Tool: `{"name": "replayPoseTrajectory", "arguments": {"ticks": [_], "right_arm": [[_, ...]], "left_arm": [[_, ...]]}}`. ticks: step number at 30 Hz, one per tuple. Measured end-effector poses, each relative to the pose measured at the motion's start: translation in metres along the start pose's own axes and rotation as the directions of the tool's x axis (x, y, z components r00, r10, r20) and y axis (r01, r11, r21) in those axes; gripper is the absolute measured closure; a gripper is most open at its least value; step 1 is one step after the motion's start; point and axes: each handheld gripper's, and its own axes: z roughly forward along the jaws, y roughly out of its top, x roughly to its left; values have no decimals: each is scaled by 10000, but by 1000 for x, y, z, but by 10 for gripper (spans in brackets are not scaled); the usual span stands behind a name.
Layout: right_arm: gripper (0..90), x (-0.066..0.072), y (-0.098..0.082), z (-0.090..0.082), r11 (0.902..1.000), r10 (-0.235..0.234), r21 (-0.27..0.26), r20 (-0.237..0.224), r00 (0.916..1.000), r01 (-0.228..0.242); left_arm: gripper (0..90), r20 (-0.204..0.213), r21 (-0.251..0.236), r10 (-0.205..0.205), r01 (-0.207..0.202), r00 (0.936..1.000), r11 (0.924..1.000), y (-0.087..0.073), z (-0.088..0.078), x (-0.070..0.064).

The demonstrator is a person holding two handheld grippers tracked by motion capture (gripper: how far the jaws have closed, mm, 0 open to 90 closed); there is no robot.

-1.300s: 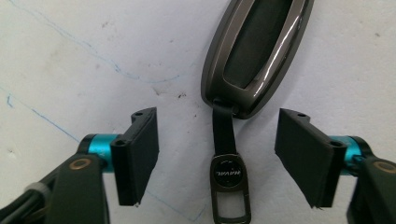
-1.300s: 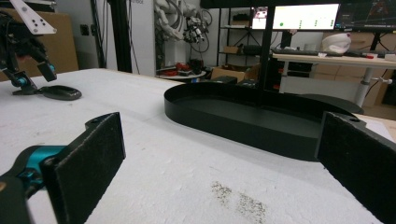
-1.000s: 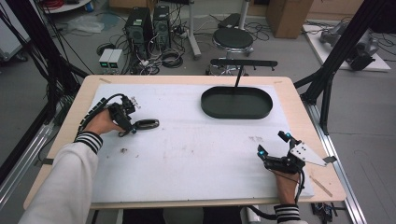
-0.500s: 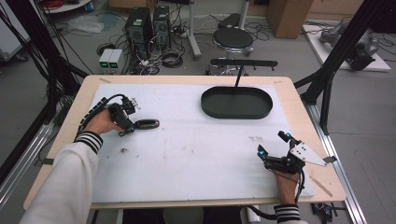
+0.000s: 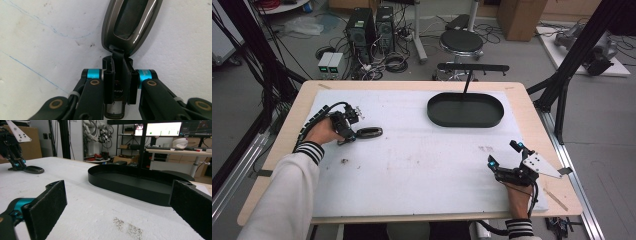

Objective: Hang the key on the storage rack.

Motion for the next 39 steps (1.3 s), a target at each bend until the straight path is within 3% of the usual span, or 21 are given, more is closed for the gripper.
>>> {"name": "replayPoseTrajectory", "arguments": {"ticks": [8,12,16,19,27,28,36,39], "right_arm": [[5,0,0,0,10000,25,-4,-23,10000,-25],[5,0,0,-1,9999,147,1,-11,9999,-147],[5,-1,0,-1,9998,206,-36,16,9998,-206],[5,-2,0,-1,9998,183,-128,31,9998,-183],[5,-3,1,0,9993,373,105,-129,9992,-372],[4,-3,3,0,9979,588,288,-312,9978,-580],[4,-1,20,5,9955,800,599,-1237,9891,-731],[5,0,33,9,9950,774,756,-1673,9829,-655]], "left_arm": [[839,57,-112,-170,170,9998,9998,-1,-6,1],[844,-54,-567,-172,169,9998,9982,-2,-15,0],[845,-110,-1240,-183,168,9998,9921,-5,-29,-2],[845,-124,-1486,-128,109,9998,9888,-6,-35,-2],[845,165,-2916,-161,202,9997,9563,-9,-58,-6],[845,151,-3082,-168,207,9997,9511,-9,-60,-6],[845,376,-4030,127,35,9992,9152,-4,-78,-18],[844,455,-4486,296,-60,9985,8937,1,-84,-24]]}}
